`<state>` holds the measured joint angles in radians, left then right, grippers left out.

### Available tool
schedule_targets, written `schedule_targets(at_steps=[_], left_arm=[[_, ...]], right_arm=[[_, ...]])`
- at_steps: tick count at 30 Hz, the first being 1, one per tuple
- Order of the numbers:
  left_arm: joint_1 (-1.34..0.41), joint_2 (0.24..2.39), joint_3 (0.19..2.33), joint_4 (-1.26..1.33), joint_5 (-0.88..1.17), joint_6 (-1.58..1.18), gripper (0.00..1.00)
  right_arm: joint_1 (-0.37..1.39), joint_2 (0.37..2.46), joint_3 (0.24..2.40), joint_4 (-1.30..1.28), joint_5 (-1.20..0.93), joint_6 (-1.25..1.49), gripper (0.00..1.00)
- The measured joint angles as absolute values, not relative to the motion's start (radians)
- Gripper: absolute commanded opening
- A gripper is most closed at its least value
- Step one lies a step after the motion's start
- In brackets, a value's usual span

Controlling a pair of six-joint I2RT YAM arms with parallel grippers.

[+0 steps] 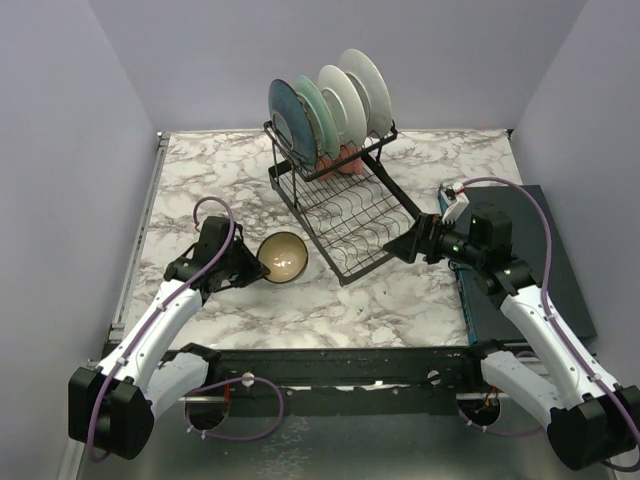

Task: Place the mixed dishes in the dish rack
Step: Pick up the bowl from the center of the board.

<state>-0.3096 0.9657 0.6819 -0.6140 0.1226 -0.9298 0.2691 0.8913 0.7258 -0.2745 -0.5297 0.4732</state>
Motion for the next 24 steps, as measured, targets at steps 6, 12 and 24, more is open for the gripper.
schedule_targets(at_steps=[6,12,24], left_arm=[[-0.310,0.965,0.690,-0.561,0.233,-0.915,0.00],[-0.310,0.965,0.690,-0.487,0.339,-0.911,0.00],[-0.310,0.965,0.690,-0.381,0.446,-0.916,0.00]], right_arm=[[0.270,0.881,0.690,-0.198,-0.650,0.562,0.98],[0.350,0.911,0.664,-0.118,-0.670,0.666,0.98],[0.521,0.986,0.640,0.138,-0.625,0.904,1.00]])
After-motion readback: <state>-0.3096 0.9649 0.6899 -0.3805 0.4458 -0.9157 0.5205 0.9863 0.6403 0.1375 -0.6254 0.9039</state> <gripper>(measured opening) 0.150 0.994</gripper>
